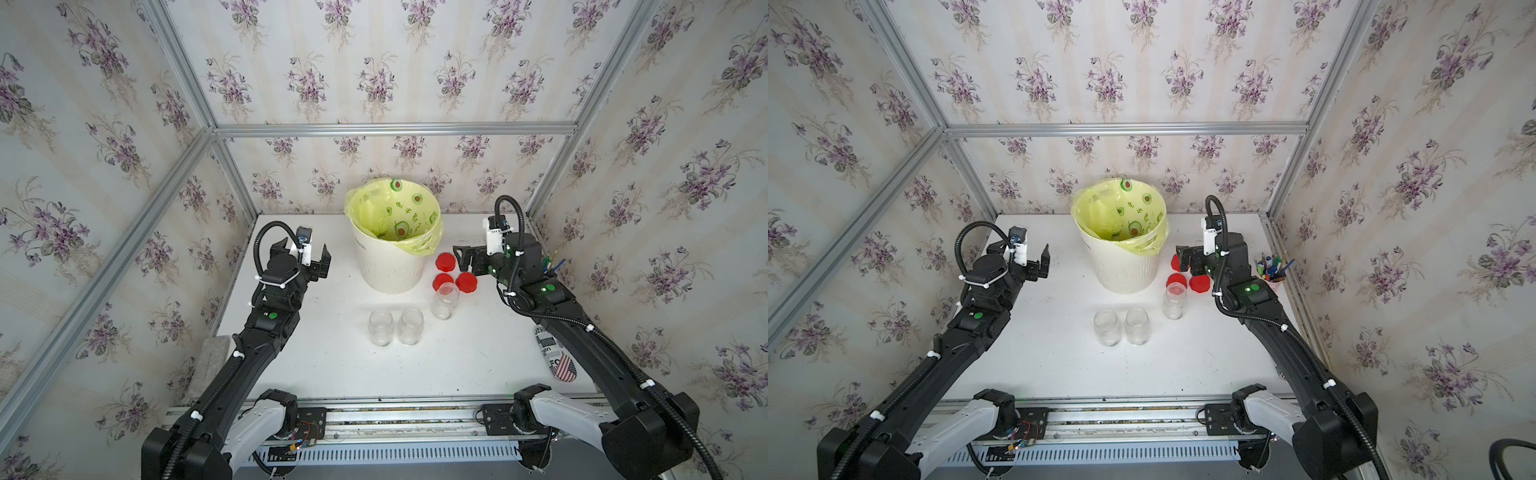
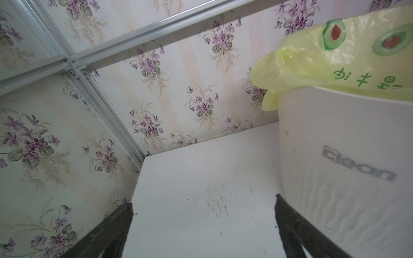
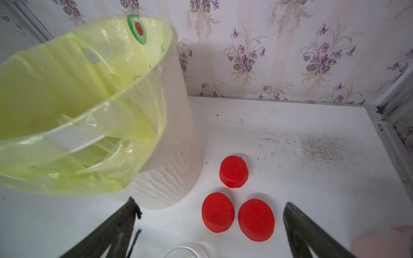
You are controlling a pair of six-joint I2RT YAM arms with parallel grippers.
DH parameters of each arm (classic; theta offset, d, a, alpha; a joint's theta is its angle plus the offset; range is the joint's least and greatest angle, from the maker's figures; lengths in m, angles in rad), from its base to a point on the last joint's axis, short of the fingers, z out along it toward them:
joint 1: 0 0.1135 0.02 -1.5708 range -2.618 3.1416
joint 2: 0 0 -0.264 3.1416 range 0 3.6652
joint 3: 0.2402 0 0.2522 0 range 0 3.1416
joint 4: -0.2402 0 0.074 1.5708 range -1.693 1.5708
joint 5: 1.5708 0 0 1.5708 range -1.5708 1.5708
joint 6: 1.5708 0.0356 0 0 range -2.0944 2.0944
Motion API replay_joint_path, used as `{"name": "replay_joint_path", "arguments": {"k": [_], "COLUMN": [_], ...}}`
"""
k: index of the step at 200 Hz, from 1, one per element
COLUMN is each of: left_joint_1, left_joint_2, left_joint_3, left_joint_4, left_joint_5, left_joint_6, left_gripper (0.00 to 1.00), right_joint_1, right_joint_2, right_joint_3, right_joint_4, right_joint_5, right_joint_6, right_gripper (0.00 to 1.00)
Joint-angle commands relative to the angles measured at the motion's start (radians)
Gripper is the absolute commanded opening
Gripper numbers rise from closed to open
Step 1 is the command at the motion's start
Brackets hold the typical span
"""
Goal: Empty moldy tea leaves from jars
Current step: Reset both arms
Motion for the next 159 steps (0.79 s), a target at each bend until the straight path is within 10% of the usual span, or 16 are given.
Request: {"name": "replay_joint_path", "arguments": {"k": [1, 159], "left_joint_1": [0.007, 0.101], "left_joint_2": [0.018, 0.240], "left_joint_3": [-0.033, -0.294], "left_joint_4": [0.086, 0.429], "left_joint_5": [-0.030, 0.024], "left_joint_6": [-0.084, -0.247], "left_gripper": [1.00, 1.00], "right_joint_1": [-0.051, -0.271], "right_joint_2": [0.011, 0.399], "right_joint_3": [-0.091, -0.715], "right_joint_4": [0.205, 1.412], "right_joint_5": [0.003, 0.022], "right_joint_6": [0.032, -0.097], "right_gripper": [1.00, 1.00]}}
